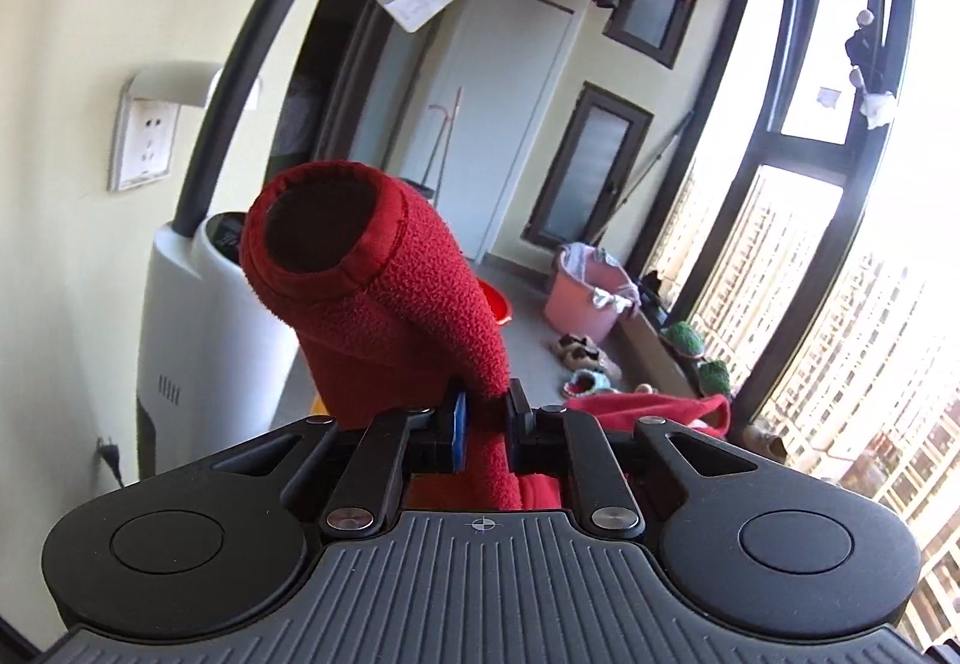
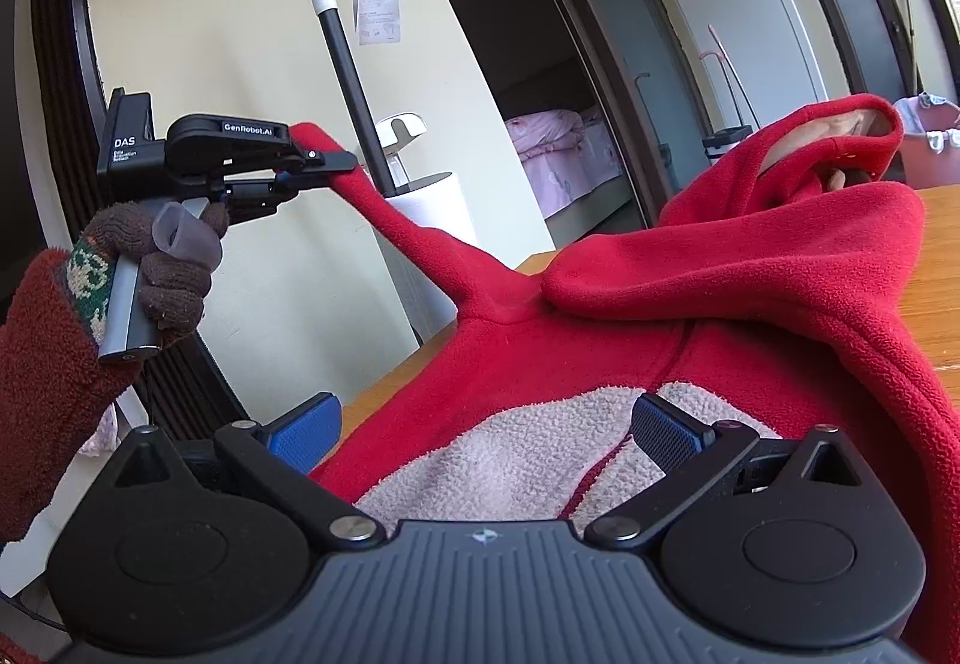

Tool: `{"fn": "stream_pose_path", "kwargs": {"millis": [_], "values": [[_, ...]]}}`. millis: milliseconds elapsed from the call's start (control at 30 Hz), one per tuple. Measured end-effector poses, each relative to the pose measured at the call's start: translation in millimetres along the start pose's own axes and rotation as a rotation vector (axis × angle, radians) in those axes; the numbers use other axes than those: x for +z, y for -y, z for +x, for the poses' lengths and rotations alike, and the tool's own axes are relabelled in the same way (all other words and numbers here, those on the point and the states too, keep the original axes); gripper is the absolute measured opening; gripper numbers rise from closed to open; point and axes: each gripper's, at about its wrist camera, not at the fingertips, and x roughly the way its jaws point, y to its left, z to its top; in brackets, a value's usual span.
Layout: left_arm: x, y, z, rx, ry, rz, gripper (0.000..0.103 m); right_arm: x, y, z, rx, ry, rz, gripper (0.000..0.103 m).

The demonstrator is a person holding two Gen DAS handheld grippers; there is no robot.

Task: Fold clothes
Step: 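Grasp the other sleeve cuff with the left gripper and lift it, then lay the sleeve across the jacket front and open the left gripper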

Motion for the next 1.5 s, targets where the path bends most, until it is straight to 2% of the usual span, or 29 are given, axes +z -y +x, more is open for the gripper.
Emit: {"fn": "stream_pose_path", "kwargs": {"millis": [267, 467, 700, 800, 933, 1067, 1167, 1333, 1500], "values": [[11, 83, 28, -0.184, -0.009, 0.122, 0.013, 0, -1, 0, 0.002, 0.006, 0.004, 0.103], [-11, 126, 61, -0.272, -0.086, 0.19, 0.013, 0, -2, -2, 0.005, 0.02, 0.009, 0.103], [-50, 146, 93, -0.338, -0.194, 0.224, 0.014, 0, 0, -4, 0.015, 0.03, 0.014, 0.103], [-66, 149, 105, -0.354, -0.246, 0.232, 0.015, 1, 0, -4, 0.017, 0.033, 0.018, 0.103], [-79, 143, 118, -0.376, -0.301, 0.193, 0.023, 1, 0, -1, 0.006, 0.006, 0.024, 0.103], [-82, 139, 121, -0.411, -0.31, 0.161, 0.026, 1, -1, 1, 0.004, -0.013, 0.028, 0.103], [-80, 132, 119, -0.411, -0.303, 0.133, 0.038, 2, 1, 3, -0.003, -0.02, 0.038, 0.103], [-81, 98, 108, -0.361, -0.306, 0.047, 0.049, 5, 10, 9, -0.021, -0.055, 0.09, 0.103], [-108, 57, 86, -0.269, -0.297, 0.014, 0.061, 8, 23, 26, -0.058, -0.164, 0.192, 0.103]]}}
